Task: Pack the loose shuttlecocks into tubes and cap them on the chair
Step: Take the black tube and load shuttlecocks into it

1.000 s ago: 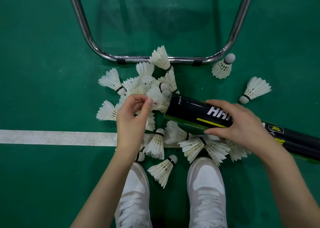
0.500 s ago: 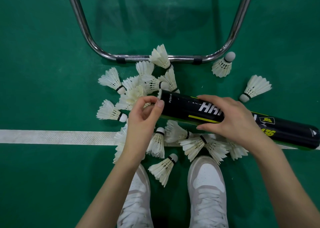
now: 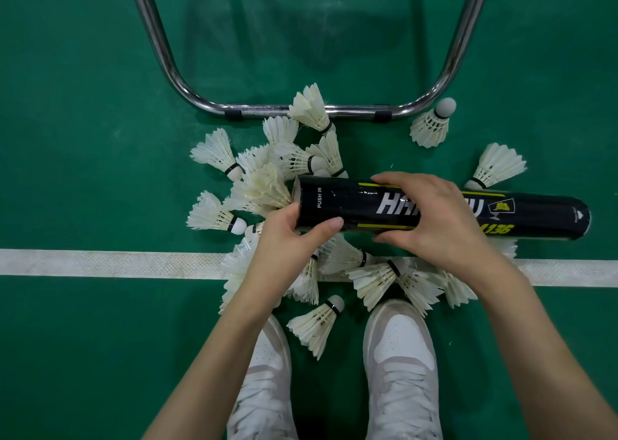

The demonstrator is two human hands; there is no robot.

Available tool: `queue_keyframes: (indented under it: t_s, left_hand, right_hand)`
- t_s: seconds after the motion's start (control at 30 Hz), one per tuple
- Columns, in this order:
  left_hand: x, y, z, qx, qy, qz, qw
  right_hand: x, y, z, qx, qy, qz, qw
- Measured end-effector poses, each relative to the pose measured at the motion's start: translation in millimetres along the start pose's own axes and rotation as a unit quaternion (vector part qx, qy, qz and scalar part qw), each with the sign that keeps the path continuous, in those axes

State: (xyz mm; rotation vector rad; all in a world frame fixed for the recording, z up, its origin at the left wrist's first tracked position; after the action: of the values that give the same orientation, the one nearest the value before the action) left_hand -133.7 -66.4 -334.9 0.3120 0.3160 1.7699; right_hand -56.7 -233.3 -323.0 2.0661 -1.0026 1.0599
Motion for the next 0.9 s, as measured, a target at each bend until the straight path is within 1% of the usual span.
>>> queue_keyframes:
  t_s: [0.27,0.4,0.53,0.7,0.77,0.83,0.9]
  left_hand:
    - [-1.1,-1.6,-4.6,0.005,0.018,-0.029,0.999]
    - [0.3,-0.5,-5.0,0.004,-0.005,-0.036,0.999]
    - [8.9,2.1,-6.6,-0.009,-0.036,0.002,0.999]
    - [34.5,3.5,-16.1,-0.017,-0.032,0.055,0.998]
    - [40.6,3.7,-18.0,-0.028,-0.036,0.054,0.998]
    - [43.5,3.4,-22.5,-0.037,-0.063,0.051,0.996]
    - [47.2,2.3,-29.3,-0.044,-0.109,0.070,0.991]
  right_hand:
    - [-5.1,-4.0,-0.9,0.017,-0.001,-0.006,1.000]
    - [-9.7,-6.1,0.2,0.024,-0.018,0.008,1.000]
    - [-15.2,-5.7,0.9,0.033,-0.012,0.018,0.999]
    - [-13.2,-6.2,3.0,0.025,-0.014,0.027,0.999]
    - [-11.9,-6.4,5.0,0.018,-0.013,0.029,0.999]
    - [-10.1,-6.5,6.7,0.014,-0.017,0.034,0.999]
    - [-9.3,-6.5,8.5,0.011,-0.016,0.036,0.999]
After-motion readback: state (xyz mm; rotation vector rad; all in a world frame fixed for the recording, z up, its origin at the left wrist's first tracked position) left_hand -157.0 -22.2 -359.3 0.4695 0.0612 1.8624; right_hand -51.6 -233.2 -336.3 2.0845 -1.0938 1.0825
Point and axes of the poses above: each hand's wrist, its own y-axis away from the middle knuckle, its own x-axis out of the back of the hand, z = x × y, the point moved 6 cm from there along -y, towards the middle knuckle, and after that the axes turned 1 degree about y, right-handed, at the moved point
